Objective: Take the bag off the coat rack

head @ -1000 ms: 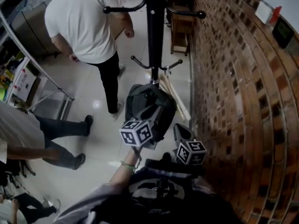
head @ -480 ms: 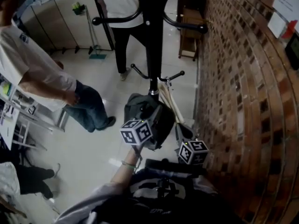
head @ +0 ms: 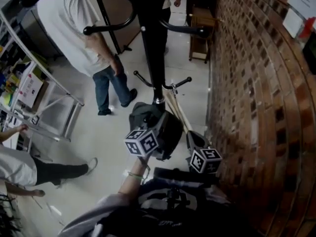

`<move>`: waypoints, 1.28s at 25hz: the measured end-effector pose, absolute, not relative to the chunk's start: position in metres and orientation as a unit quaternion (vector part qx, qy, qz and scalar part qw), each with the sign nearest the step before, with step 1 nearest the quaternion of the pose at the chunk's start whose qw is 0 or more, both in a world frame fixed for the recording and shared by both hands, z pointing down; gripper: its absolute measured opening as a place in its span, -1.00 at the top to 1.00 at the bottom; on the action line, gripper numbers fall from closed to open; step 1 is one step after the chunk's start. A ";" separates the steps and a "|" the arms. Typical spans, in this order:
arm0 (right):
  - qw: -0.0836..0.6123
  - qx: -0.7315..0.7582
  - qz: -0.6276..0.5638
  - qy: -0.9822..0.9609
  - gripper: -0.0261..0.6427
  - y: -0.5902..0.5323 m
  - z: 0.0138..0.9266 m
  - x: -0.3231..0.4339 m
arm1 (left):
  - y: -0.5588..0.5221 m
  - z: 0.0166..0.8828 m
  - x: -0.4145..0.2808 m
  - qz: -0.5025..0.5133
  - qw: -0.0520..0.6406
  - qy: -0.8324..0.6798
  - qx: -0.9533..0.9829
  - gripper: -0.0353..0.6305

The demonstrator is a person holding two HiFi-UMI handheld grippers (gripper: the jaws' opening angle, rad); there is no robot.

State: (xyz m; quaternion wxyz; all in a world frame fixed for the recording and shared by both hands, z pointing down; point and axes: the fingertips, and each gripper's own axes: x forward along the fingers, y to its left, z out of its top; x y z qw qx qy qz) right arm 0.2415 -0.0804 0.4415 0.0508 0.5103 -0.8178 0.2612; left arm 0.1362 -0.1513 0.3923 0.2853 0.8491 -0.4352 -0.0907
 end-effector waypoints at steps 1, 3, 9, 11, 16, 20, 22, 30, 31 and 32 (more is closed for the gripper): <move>0.048 0.510 0.264 -0.817 0.92 -0.081 0.442 0.242 | -0.151 0.391 0.137 -0.092 0.279 -0.433 0.852 0.68; 0.046 0.510 0.265 -0.817 0.92 -0.083 0.441 0.243 | -0.150 0.390 0.136 -0.103 0.275 -0.429 0.854 0.69; 0.053 0.506 0.257 -0.821 0.92 -0.087 0.440 0.244 | -0.146 0.384 0.138 -0.131 0.300 -0.397 0.857 0.75; 0.055 0.507 0.257 -0.821 0.92 -0.089 0.442 0.246 | -0.146 0.381 0.139 -0.139 0.310 -0.398 0.852 0.76; 0.062 0.516 0.258 -0.815 0.92 -0.092 0.441 0.252 | -0.143 0.366 0.138 -0.157 0.325 -0.395 0.845 0.76; 0.059 0.510 0.258 -0.819 0.92 -0.092 0.443 0.249 | -0.134 0.347 0.139 -0.196 0.342 -0.373 0.840 0.76; 0.062 0.506 0.259 -0.820 0.92 -0.091 0.444 0.247 | -0.130 0.337 0.141 -0.209 0.344 -0.362 0.840 0.76; 0.032 0.531 0.245 -0.811 0.92 -0.087 0.423 0.261 | -0.117 0.311 0.146 -0.225 0.346 -0.340 0.845 0.76; 0.032 0.533 0.244 -0.809 0.92 -0.085 0.423 0.264 | -0.116 0.311 0.146 -0.218 0.341 -0.344 0.847 0.76; 0.032 0.535 0.245 -0.808 0.92 -0.084 0.423 0.266 | -0.114 0.311 0.145 -0.212 0.336 -0.347 0.850 0.76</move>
